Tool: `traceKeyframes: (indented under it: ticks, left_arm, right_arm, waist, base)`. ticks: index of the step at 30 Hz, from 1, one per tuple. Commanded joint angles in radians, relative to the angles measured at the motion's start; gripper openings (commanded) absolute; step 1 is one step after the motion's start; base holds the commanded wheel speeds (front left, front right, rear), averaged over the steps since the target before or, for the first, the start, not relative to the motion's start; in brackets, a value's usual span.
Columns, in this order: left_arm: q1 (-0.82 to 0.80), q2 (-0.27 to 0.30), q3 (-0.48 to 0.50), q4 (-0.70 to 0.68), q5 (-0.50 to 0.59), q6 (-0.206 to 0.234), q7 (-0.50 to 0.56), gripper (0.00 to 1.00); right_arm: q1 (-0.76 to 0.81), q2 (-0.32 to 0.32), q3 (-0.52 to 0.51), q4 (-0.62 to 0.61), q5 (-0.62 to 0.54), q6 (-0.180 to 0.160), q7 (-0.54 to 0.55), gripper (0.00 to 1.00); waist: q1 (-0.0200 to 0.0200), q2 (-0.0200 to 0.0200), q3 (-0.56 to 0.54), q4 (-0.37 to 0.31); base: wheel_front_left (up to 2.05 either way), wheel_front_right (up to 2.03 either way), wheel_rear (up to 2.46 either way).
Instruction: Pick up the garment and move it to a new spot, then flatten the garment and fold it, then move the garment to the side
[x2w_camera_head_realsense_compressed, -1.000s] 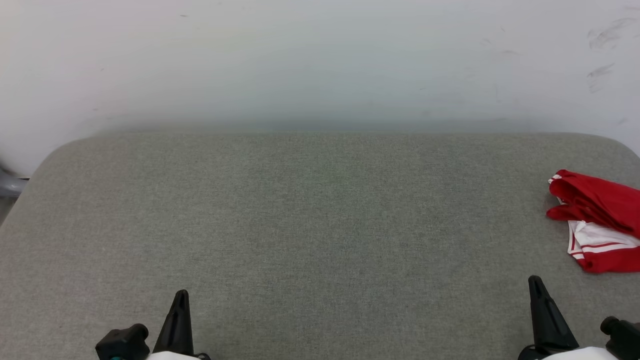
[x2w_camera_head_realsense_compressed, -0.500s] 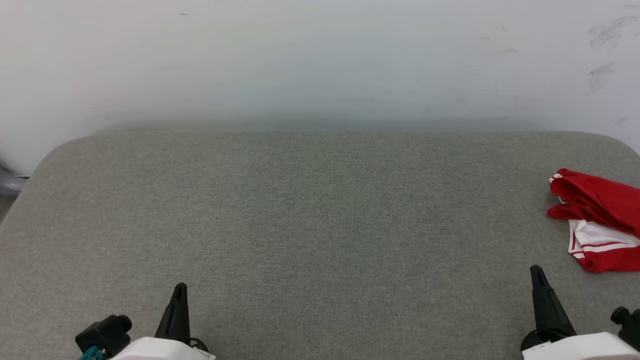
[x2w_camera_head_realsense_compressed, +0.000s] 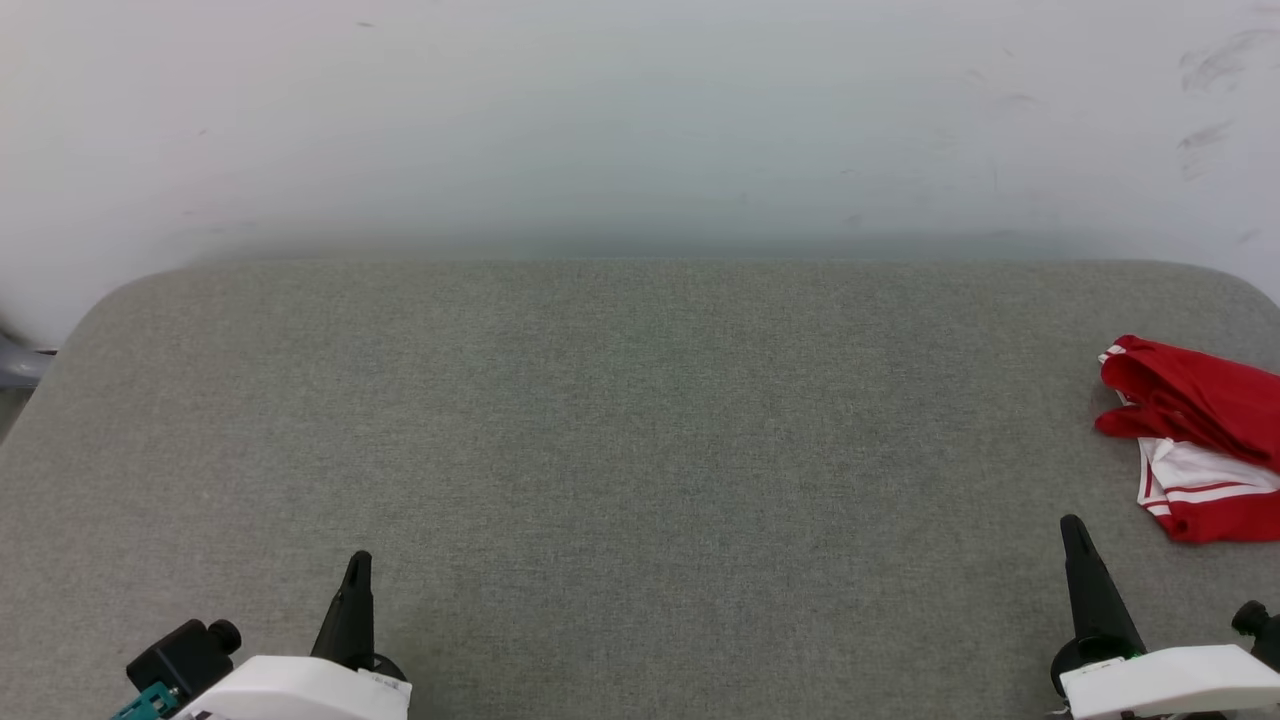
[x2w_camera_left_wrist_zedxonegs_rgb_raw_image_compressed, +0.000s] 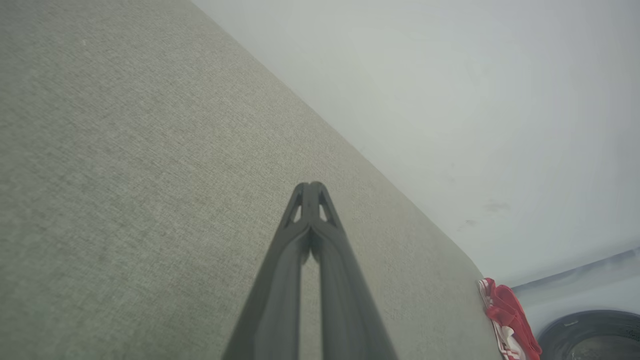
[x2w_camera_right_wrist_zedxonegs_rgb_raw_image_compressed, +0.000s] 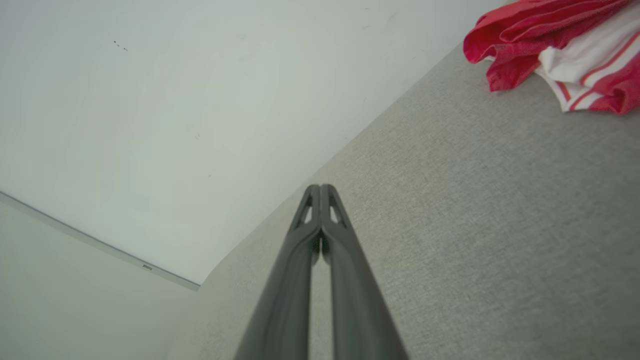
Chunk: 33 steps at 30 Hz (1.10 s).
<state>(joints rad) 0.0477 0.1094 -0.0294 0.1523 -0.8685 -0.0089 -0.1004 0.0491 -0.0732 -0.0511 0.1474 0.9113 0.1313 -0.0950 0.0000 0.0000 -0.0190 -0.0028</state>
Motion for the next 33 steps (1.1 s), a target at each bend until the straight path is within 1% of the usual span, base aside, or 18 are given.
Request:
traceKeyframes:
  ticks: [1,11,33]
  left_arm:
    - [-0.03,-0.001,0.006,-0.006,-0.037,-0.008,0.006,0.0]
    - [-0.052,-0.005,0.022,0.01,-0.166,-0.029,0.035,0.0]
    - [-0.093,-0.014,0.054,0.04,-0.397,-0.065,0.091,0.0]
  right_arm:
    - [-0.03,-0.009,0.0,-0.005,0.038,0.0,0.008,0.0]
    - [-0.053,-0.01,-0.003,0.012,0.159,0.0,0.036,0.0]
    - [-0.095,-0.009,-0.011,0.043,0.376,0.0,0.09,0.0]
  waist:
    - [0.0,0.0,0.0,0.0]
    - [0.0,0.0,0.003,0.0]
    - [0.0,0.0,0.009,0.001]
  base:
    - [0.0,0.0,0.0]
    - [0.0,0.0,0.0]
    - [0.0,0.0,0.0]
